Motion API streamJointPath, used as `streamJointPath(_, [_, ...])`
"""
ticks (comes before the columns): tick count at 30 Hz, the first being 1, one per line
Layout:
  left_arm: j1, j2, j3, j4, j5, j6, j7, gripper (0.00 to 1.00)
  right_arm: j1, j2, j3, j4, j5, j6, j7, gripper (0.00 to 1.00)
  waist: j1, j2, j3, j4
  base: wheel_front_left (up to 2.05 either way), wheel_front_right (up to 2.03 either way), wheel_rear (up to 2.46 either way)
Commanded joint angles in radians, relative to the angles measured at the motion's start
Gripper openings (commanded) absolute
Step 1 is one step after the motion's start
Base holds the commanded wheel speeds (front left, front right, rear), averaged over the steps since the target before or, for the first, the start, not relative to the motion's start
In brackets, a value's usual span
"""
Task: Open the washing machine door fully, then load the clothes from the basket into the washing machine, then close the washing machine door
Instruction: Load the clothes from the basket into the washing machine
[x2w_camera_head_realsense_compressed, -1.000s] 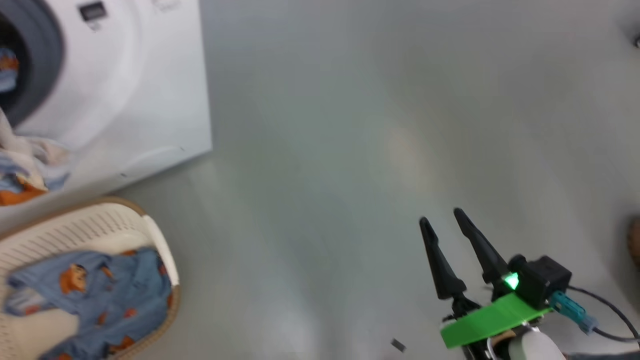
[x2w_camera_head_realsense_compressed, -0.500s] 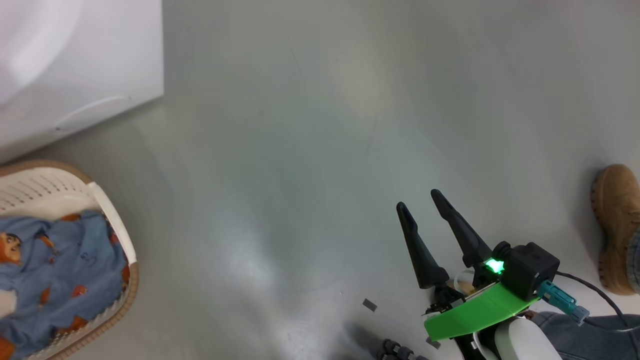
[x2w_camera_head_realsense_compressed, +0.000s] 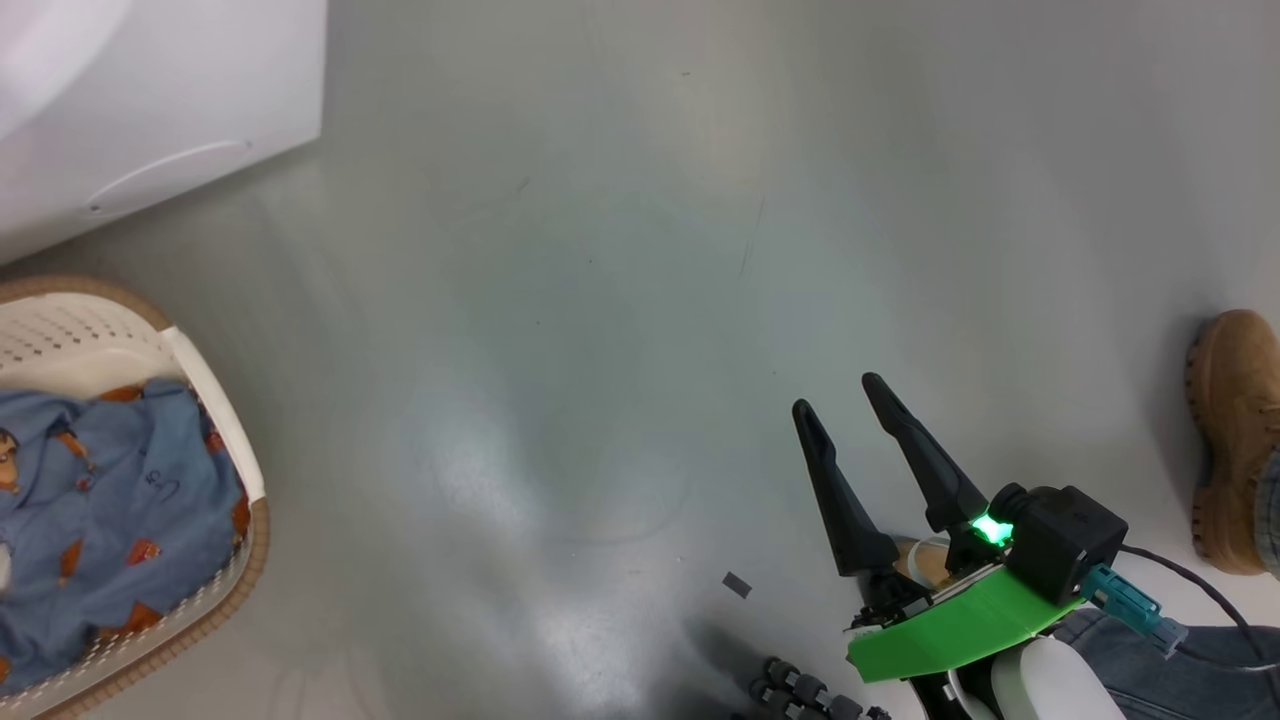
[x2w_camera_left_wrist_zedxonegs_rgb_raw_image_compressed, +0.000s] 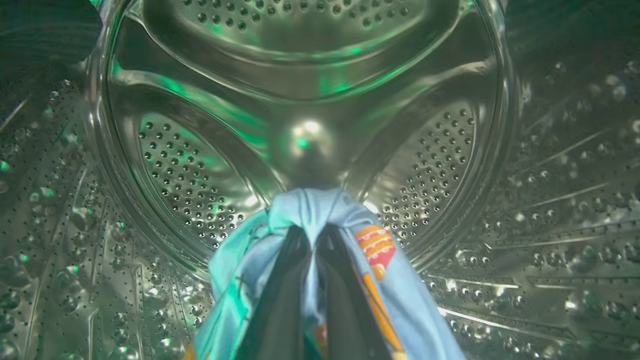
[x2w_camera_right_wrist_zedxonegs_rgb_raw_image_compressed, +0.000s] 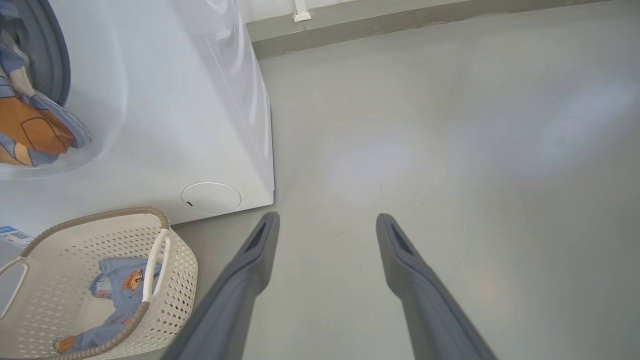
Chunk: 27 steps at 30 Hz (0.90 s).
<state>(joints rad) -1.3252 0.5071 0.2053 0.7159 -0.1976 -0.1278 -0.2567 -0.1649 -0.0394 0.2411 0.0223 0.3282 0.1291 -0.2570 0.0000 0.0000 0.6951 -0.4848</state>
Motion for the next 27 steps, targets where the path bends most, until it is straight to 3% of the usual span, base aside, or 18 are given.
streamJointPath(1, [-0.012, 0.045, -0.007, -0.004, 0.014, -0.002, -0.005, 0.0, 0.025, -0.011, 0.017, -0.024, 0.004, 0.002, -0.005, 1.0, 0.0, 0.0, 0.007, 0.005, 0.0, 0.0, 0.0])
streamJointPath(7, [-0.018, 0.049, -0.072, 0.164, 0.061, 0.002, 0.022, 0.0, 0.014, -0.011, 0.026, -0.019, 0.01, 0.002, -0.005, 1.0, 0.0, 0.0, 0.009, 0.012, 0.0, 0.0, 0.0])
streamJointPath(15, [-0.036, 0.051, -0.142, 0.276, 0.111, 0.013, 0.036, 0.0, -0.015, -0.011, 0.035, -0.008, 0.009, 0.002, -0.005, 1.0, 0.0, 0.0, 0.008, 0.031, 0.0, 0.0, 0.0])
streamJointPath(16, [-0.04, 0.048, -0.146, 0.289, 0.113, 0.017, 0.036, 0.13, -0.018, -0.011, 0.033, -0.007, 0.008, 0.002, -0.005, 1.0, 0.0, 0.0, 0.006, 0.034, 0.0, 0.0, 0.0])
streamJointPath(17, [-0.043, 0.046, -0.151, 0.3, 0.116, 0.022, 0.035, 0.37, -0.019, -0.011, 0.031, -0.005, 0.007, 0.002, -0.005, 1.0, 0.0, 0.0, 0.004, 0.039, 0.0, 0.0, 0.0])
streamJointPath(18, [-0.044, 0.042, -0.157, 0.31, 0.119, 0.026, 0.033, 0.64, -0.02, -0.011, 0.029, -0.003, 0.006, 0.002, -0.005, 1.0, 0.0, 0.0, 0.0, 0.044, 0.0, 0.0, 0.0])
streamJointPath(19, [-0.046, 0.038, -0.16, 0.321, 0.12, 0.033, 0.032, 1.0, -0.021, -0.011, 0.027, 0.0, 0.004, 0.002, -0.005, 1.0, 0.0, 0.0, -0.004, 0.049, 0.0, 0.0, 0.0])
streamJointPath(27, [-0.027, -0.026, -0.185, 0.374, 0.119, 0.076, 0.011, 1.0, -0.032, -0.011, 0.004, 0.026, -0.012, 0.002, -0.005, 1.0, 0.0, 0.0, -0.059, 0.111, 0.0, 0.0, 0.0])
